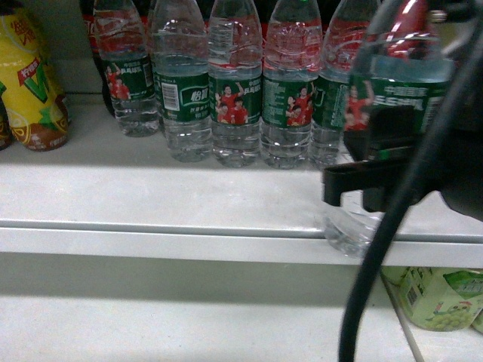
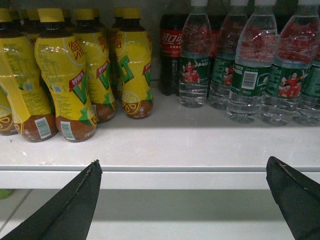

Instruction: Move water from second to third shelf

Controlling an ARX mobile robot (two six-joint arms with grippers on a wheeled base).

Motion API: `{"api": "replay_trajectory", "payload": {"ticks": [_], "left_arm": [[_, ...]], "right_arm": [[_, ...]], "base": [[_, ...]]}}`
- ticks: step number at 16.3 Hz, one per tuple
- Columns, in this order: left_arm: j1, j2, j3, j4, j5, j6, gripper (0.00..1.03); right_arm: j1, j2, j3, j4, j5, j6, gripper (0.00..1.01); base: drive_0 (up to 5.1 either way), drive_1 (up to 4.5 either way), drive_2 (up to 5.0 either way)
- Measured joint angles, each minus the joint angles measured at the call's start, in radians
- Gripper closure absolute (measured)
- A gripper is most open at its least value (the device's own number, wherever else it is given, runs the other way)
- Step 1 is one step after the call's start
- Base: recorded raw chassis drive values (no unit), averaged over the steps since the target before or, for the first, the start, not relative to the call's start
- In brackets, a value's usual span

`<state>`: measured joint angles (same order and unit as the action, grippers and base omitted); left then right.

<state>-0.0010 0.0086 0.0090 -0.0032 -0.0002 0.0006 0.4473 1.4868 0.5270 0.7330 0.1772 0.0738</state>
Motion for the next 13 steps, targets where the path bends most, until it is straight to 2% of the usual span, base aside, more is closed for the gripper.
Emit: {"api": "replay_trajectory", "payload": {"ticks": [2, 6, 8, 10, 13], "left_arm": [[0.000, 0.000, 0.000, 0.000, 0.000, 0.000, 0.05], [0.000, 0.000, 0.000, 0.000, 0.000, 0.000, 0.05], [0.000, 0.000, 0.000, 0.000, 0.000, 0.000, 0.05], [0.000, 0.000, 0.000, 0.000, 0.000, 0.000, 0.05], [0.000, 0.000, 0.000, 0.000, 0.000, 0.000, 0.05]], "right_arm": [[-0.020, -0.051, -0.037, -0.009, -0.003, 0.000, 0.61], [-0.146, -0.324, -0.193, -0.126, -0.031, 0.008, 0.61], [-0.185, -0.472, -0.240, -0.221, -0.067, 0.016, 0.61], [-0.208, -0.637, -0.262, -0.332, -0.082, 0.034, 0.61], [-0.204, -0.827, -0.265, -0.474, -0.082, 0.038, 0.61]], "base": [[0.0, 0.00, 0.0], [0.0, 0.00, 0.0], [0.0, 0.00, 0.0], [0.0, 0.00, 0.0], [0.0, 0.00, 0.0]]}}
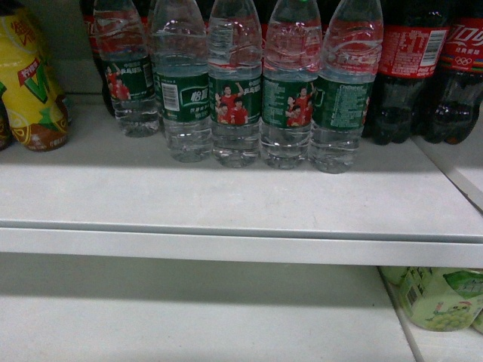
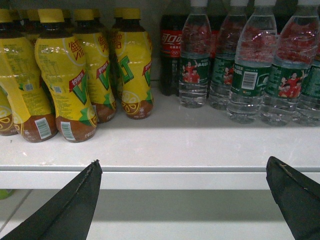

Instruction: Move water from second to third shelf

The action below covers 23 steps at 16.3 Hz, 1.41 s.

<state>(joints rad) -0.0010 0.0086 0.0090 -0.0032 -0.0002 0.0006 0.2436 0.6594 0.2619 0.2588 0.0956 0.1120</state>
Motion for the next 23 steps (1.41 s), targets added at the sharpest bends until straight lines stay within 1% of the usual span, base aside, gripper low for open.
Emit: {"api": "replay_trajectory", "payload": {"ticks": [3, 9, 15, 19, 21, 23], "left_arm": [[0.000, 0.000, 0.000, 0.000, 0.000, 0.000, 0.05], [0.000, 0.000, 0.000, 0.000, 0.000, 0.000, 0.05], [0.000, 0.000, 0.000, 0.000, 0.000, 0.000, 0.05], [0.000, 0.000, 0.000, 0.000, 0.000, 0.000, 0.05], [0.000, 0.000, 0.000, 0.000, 0.000, 0.000, 0.05], [0.000, 0.000, 0.000, 0.000, 0.000, 0.000, 0.05]], "right_arm": [[0.012, -0.080, -0.004, -0.066, 0.004, 0.000, 0.61], [0.009, -0.091, -0.018, -0.086, 0.004, 0.000, 0.61], [-0.008, -0.101, -0.023, -0.094, -0.003, 0.000, 0.61], [-0.010, -0.113, -0.023, -0.098, -0.004, 0.000, 0.61], [-0.018, -0.116, -0.023, -0.107, -0.012, 0.000, 0.61], [-0.023, -0.119, -0.023, -0.101, -0.002, 0.000, 0.61]], "base": [[0.0, 0.00, 0.0], [0.0, 0.00, 0.0], [0.0, 0.00, 0.0], [0.0, 0.00, 0.0], [0.0, 0.00, 0.0], [0.0, 0.00, 0.0]]}}
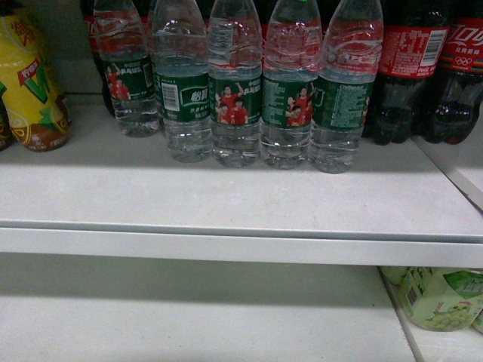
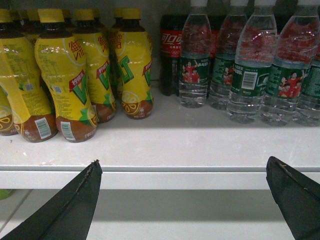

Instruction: Move water from second to third shelf

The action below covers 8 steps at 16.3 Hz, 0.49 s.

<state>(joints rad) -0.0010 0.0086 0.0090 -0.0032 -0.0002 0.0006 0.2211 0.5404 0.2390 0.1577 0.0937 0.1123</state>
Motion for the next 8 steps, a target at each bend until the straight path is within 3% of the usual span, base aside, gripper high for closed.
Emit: {"api": "replay_trajectory", "payload": {"ticks": [8], "left_arm": [[0.000, 0.000, 0.000, 0.000, 0.000, 0.000, 0.05]], "right_arm": [[0.000, -0.002, 0.000, -0.002, 0.003, 0.000, 0.61]], "base": [[0.0, 0.00, 0.0]]}}
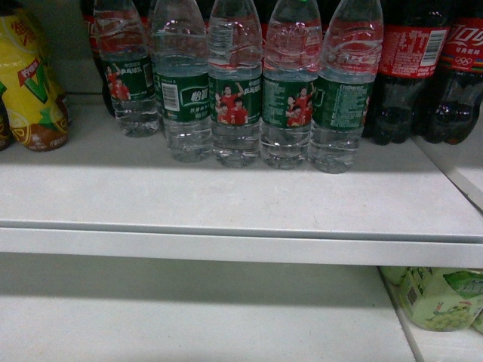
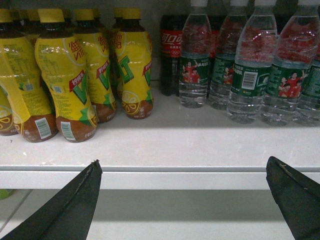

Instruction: Move water from second to third shelf

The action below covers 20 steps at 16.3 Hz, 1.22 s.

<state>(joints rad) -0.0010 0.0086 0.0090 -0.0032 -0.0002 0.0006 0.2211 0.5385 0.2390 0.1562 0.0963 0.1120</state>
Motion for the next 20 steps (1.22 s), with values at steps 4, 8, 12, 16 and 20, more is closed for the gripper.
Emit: {"api": "replay_trajectory", "payload": {"ticks": [4, 8, 12, 16, 20], "left_arm": [[0.000, 0.000, 0.000, 0.000, 0.000, 0.000, 0.05], [0.000, 0.000, 0.000, -0.004, 0.000, 0.000, 0.05], [0.000, 0.000, 0.000, 0.000, 0.001, 0.000, 0.05], [0.000, 0.000, 0.000, 0.000, 0.001, 0.000, 0.05], [0.000, 0.000, 0.000, 0.000, -0.002, 0.000, 0.05]], "right_arm": [[0.000, 0.000, 0.000, 0.000, 0.000, 0.000, 0.61], [0.000, 0.000, -0.003, -0.006, 0.000, 0.000, 0.61], [0.000, -0.004, -0.003, 0.001, 0.000, 0.001, 0.62], [0.000, -0.004, -0.003, -0.001, 0.000, 0.001, 0.62], [0.000, -0.004, -0.003, -0.002, 0.000, 0.000, 0.62]], "base": [[0.0, 0.00, 0.0], [0.0, 0.00, 0.0], [0.0, 0.00, 0.0], [0.0, 0.00, 0.0], [0.0, 0.00, 0.0]]}}
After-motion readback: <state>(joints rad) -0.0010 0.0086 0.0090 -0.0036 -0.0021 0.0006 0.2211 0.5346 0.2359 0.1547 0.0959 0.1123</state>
